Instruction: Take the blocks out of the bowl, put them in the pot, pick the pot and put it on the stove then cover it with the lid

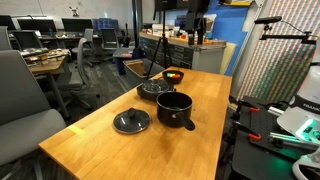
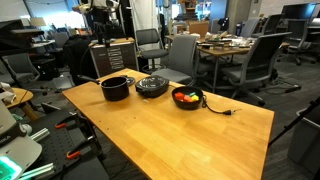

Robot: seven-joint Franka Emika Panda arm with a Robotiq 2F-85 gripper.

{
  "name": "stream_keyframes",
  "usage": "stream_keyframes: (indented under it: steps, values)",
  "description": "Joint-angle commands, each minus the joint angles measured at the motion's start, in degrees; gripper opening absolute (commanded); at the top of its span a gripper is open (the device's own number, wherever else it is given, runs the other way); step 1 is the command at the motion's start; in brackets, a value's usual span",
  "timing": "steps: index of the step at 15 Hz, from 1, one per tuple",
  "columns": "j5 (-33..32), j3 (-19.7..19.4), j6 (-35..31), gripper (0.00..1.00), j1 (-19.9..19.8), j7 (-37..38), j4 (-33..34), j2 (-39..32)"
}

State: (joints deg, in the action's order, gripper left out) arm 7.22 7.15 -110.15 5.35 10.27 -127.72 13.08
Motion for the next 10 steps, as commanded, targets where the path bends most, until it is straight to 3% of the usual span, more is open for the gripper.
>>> stream_keyframes:
  steps: [1,2,6,8,10]
  values:
    - [1.8,-5.7,-5.2,1.00,-4.6,-1.0,-0.6,-0.8]
    - [0.6,-3.3,-2.5,1.00,-2.4,-0.1,-0.2,-0.6]
    - [0.5,-3.8,-2.6,1.00,-3.0,-0.9,-0.3,-1.3]
    - [-1.1,-2.8,-7.9,1.00,-2.6,-1.3,-0.9,-2.5]
    - [-0.7,-4.4,-13.1,1.00,-3.8,-2.2,0.7,-5.5]
